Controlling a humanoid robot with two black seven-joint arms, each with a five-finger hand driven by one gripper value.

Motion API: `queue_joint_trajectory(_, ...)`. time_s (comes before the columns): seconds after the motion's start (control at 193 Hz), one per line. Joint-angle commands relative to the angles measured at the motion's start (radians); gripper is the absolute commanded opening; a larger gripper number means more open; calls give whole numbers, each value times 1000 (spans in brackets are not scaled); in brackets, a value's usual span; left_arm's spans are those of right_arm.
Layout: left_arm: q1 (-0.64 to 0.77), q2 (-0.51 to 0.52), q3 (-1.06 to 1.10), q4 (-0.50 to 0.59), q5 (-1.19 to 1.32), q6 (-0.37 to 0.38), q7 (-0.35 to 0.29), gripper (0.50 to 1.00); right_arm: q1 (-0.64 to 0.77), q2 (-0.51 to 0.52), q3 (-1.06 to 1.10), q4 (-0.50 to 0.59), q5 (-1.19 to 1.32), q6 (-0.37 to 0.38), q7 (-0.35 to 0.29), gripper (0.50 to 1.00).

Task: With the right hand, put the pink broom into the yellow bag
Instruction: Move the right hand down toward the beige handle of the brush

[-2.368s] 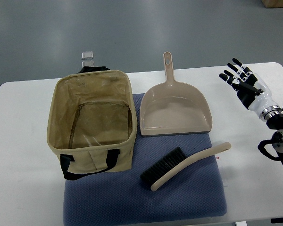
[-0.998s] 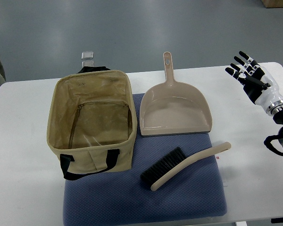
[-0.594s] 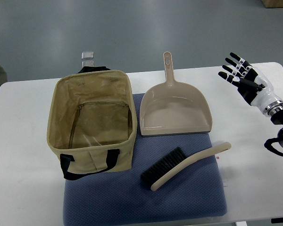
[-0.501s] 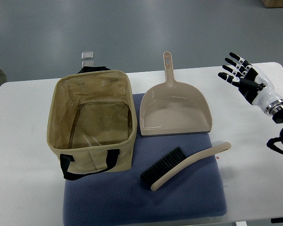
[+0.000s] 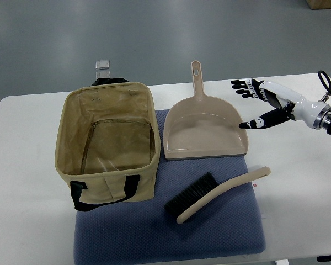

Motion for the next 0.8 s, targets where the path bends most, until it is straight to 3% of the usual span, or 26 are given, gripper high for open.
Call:
queue_joint_trajectory(0.0,0,0,0,1,0,0,0,1000,24,-65,-53,56,-43,25,8,921)
queue_joint_trajectory(0.264,0,0,0,0,0,0,0,1000,34,-171,-174,159,-187,45,8,915)
queue_joint_trajectory(0.651,0,0,0,1,0,2,0,1000,35,-165,-305,208,-405,35,7,872)
queue_joint_trajectory(0.796,0,0,0,1,0,0,0,1000,34,-129,-354,198,-502,-42,-3,860)
